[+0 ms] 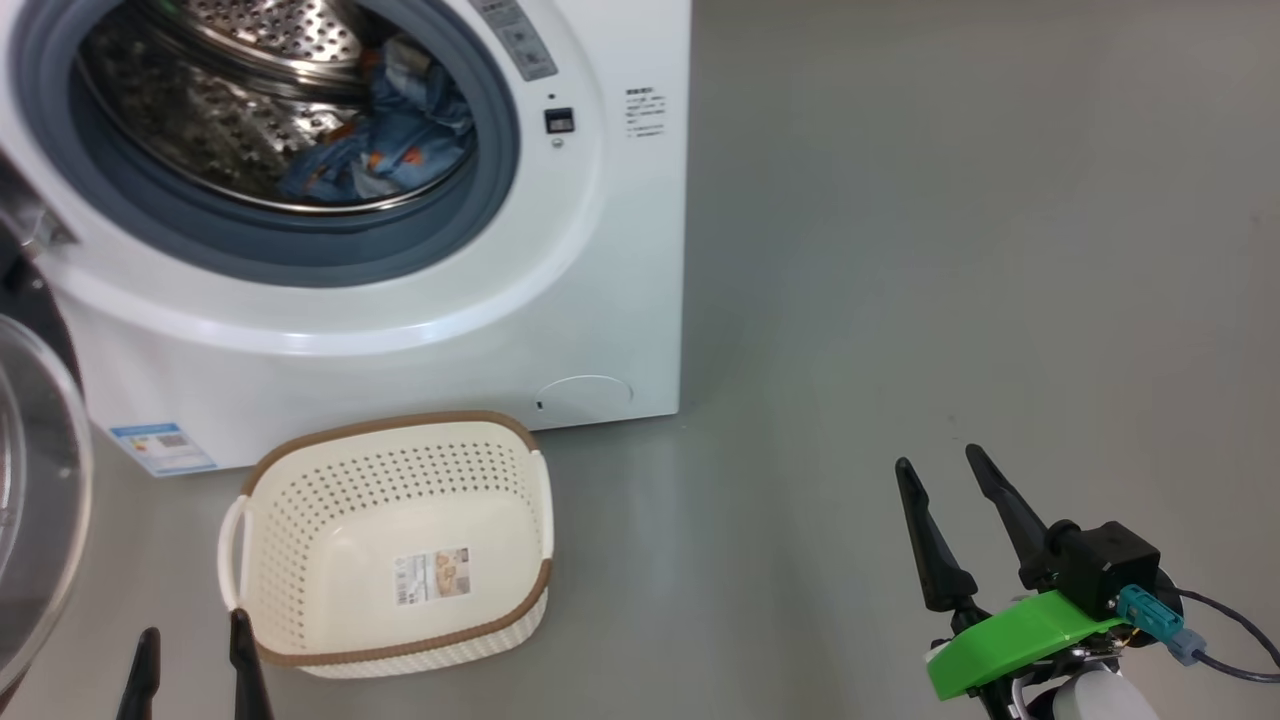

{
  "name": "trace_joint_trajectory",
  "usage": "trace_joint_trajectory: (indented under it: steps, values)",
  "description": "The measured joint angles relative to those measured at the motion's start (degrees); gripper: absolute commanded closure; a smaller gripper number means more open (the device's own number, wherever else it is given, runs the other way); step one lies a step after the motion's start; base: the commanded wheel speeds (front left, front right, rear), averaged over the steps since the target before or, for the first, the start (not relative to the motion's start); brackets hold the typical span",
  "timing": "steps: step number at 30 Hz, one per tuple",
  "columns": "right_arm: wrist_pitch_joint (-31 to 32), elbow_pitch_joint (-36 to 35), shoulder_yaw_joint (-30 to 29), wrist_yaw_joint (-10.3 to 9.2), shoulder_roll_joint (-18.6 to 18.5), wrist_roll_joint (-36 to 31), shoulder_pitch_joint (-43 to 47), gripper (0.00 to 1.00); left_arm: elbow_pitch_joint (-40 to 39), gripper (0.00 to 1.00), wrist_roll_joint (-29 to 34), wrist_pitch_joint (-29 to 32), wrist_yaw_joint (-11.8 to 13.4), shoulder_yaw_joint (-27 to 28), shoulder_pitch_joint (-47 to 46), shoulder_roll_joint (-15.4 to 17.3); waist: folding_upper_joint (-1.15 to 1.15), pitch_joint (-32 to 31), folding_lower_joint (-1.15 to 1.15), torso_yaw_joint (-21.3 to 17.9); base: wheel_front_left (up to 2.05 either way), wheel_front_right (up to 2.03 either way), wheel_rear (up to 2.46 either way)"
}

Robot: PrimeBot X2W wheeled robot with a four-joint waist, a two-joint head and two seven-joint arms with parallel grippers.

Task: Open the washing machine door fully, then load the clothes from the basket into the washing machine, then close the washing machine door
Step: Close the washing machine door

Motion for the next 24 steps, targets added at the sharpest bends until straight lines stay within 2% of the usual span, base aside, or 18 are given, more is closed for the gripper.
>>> trace_joint_trajectory:
  steps: [14,24]
  values:
    - [0.0,0.24,0.33,0.0,0.0,-0.48,0.02,0.0,0.99,0.0,-0.9,0.0,0.18,0.33,-0.01,-0.01,0.0,-0.42,0.0,7.87,0.0,0.0,0.0]
    - [0.0,0.85,0.46,0.0,0.0,-0.58,1.12,0.0,1.87,0.0,-1.43,0.0,0.75,0.4,0.07,-0.01,0.0,-1.2,0.0,16.57,0.0,0.0,0.0]
